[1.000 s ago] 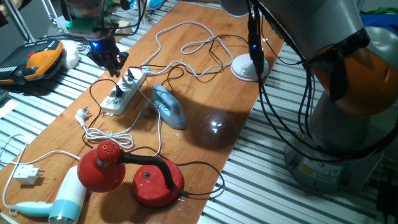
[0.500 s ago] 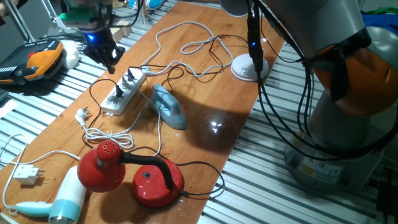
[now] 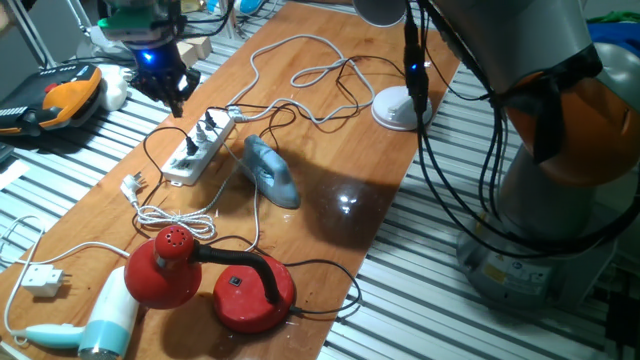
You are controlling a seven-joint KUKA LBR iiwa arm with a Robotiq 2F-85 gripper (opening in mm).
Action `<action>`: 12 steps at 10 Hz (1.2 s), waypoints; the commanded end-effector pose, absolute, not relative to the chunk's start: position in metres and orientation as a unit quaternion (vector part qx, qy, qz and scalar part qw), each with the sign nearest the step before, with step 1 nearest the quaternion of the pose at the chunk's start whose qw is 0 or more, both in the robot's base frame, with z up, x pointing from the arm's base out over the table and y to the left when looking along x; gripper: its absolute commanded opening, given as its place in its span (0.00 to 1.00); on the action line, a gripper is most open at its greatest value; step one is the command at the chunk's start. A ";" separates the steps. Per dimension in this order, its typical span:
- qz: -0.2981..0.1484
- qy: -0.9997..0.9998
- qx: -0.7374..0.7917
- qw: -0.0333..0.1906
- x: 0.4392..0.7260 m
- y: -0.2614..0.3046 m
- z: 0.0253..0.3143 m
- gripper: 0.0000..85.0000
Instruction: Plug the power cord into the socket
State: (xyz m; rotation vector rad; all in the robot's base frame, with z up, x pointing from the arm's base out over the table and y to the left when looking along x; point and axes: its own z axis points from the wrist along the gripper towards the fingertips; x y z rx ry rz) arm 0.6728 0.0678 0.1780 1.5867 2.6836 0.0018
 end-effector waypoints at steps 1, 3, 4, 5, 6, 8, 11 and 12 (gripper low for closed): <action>0.006 0.938 0.346 0.010 0.672 0.066 0.179 0.00; 0.009 0.968 0.250 0.009 0.672 0.064 0.180 0.00; 0.002 0.981 0.193 0.015 0.670 0.063 0.181 0.00; -0.009 0.988 0.154 0.027 0.667 0.063 0.183 0.00; -0.012 0.991 0.128 0.035 0.664 0.063 0.185 0.00; -0.008 0.996 0.078 0.042 0.658 0.060 0.190 0.00; -0.005 0.998 0.029 0.051 0.652 0.056 0.195 0.00; -0.009 0.999 0.004 0.049 0.650 0.054 0.196 0.00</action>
